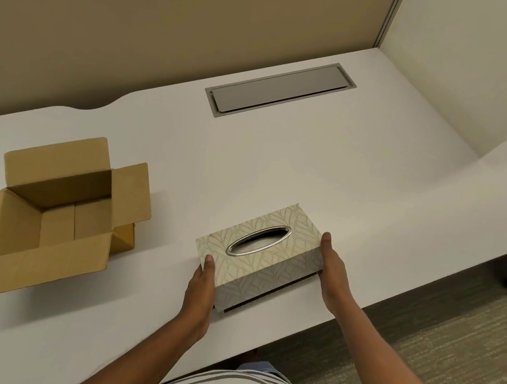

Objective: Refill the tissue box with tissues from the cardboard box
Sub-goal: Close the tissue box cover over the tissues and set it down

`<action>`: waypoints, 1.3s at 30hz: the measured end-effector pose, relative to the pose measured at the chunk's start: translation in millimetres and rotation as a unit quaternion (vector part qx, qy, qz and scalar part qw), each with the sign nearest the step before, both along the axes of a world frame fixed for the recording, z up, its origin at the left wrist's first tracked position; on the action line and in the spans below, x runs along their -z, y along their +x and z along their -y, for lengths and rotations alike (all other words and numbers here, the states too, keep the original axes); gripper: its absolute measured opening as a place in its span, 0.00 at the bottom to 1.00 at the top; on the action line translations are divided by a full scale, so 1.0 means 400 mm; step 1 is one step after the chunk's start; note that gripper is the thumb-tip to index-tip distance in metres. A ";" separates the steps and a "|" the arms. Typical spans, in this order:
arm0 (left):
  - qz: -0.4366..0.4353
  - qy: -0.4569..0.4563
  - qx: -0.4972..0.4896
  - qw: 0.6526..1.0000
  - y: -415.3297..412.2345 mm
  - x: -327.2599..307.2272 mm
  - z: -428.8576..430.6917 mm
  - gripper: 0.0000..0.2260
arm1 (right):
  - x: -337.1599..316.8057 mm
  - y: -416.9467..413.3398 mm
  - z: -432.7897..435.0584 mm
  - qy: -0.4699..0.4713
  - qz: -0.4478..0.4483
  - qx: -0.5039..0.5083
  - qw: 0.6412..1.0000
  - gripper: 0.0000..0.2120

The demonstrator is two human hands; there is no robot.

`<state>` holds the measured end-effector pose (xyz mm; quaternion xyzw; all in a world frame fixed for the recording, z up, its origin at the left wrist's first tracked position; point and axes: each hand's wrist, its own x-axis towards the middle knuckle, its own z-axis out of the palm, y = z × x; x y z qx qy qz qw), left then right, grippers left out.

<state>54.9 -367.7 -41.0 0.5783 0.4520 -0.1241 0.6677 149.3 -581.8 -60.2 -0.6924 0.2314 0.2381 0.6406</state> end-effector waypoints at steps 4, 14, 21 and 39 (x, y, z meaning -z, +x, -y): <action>-0.009 0.035 0.019 0.999 0.007 -0.036 0.004 0.26 | -0.002 -0.021 -0.004 -0.006 0.017 0.001 1.000 0.43; -0.030 0.024 0.037 0.999 -0.009 0.008 0.002 0.36 | 0.001 -0.030 -0.018 -0.010 0.035 0.018 0.999 0.44; -0.031 0.017 0.033 0.999 -0.011 -0.010 -0.004 0.31 | 0.023 -0.028 -0.007 -0.024 0.048 0.006 0.999 0.51; -0.019 0.203 0.187 0.961 -0.036 -0.011 0.019 0.25 | -0.022 -0.055 -0.012 -0.132 0.121 -0.025 0.984 0.18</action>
